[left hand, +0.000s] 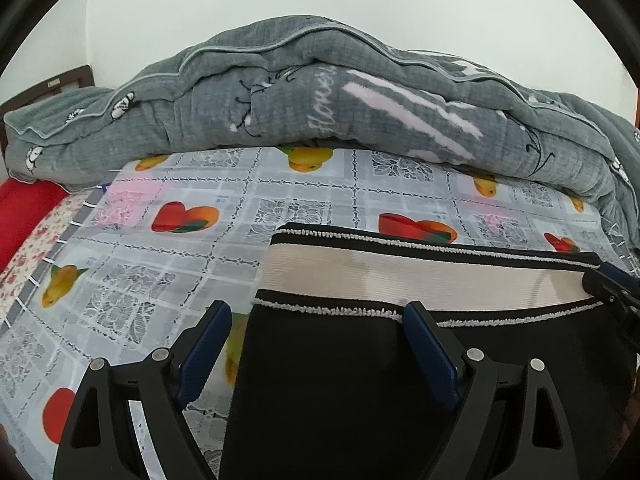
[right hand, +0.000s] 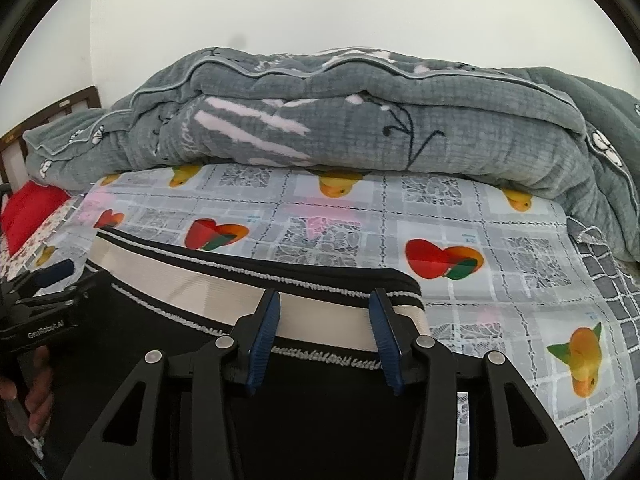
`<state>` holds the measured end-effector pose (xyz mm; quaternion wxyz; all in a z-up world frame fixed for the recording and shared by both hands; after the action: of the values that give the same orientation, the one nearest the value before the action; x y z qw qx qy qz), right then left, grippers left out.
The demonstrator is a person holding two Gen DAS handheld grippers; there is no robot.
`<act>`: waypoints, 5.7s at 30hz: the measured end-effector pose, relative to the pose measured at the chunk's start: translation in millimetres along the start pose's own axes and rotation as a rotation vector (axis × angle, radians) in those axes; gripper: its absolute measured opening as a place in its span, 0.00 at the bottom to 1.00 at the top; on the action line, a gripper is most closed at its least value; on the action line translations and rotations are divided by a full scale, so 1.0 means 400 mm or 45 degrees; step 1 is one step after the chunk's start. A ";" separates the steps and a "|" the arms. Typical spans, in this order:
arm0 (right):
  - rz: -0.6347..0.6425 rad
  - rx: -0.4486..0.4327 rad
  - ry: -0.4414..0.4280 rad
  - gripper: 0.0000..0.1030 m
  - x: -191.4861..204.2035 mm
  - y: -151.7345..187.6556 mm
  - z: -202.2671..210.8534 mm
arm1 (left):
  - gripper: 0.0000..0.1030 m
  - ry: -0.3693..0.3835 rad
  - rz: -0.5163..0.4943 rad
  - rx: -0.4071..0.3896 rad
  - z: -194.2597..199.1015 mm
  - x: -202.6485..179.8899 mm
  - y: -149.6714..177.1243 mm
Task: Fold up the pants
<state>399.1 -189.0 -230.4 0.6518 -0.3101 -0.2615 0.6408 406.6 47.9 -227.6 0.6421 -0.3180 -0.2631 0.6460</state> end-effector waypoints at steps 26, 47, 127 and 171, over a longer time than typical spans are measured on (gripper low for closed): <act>0.145 0.106 0.080 0.52 0.002 0.130 0.126 | 0.92 0.115 -0.044 0.107 0.213 -0.042 0.239; 0.049 0.053 0.019 0.62 -0.056 0.390 0.301 | 0.95 0.151 -0.231 0.111 0.431 0.058 0.466; 0.039 0.081 0.051 0.42 -0.078 0.082 0.093 | 0.77 -0.011 -0.091 0.144 0.090 -0.012 0.095; -0.050 -0.094 0.117 0.90 -0.224 0.289 0.817 | 0.87 -0.008 -0.069 -0.168 0.871 -0.174 0.265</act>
<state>76.2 -257.2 -91.4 0.6637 -0.3579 -0.2607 0.6028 73.6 -1.4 -72.3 0.6362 -0.3502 -0.3155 0.6107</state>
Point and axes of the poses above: each gripper's, at about its wrist camera, not at the fingertips, and z roughly against the way its jaws point, x to its left, y to its underside, the point moved 10 cm from there along -z, roughly the way its jaws point, and after that the axes turned 7 degrees about y, right-handed, at the moved point
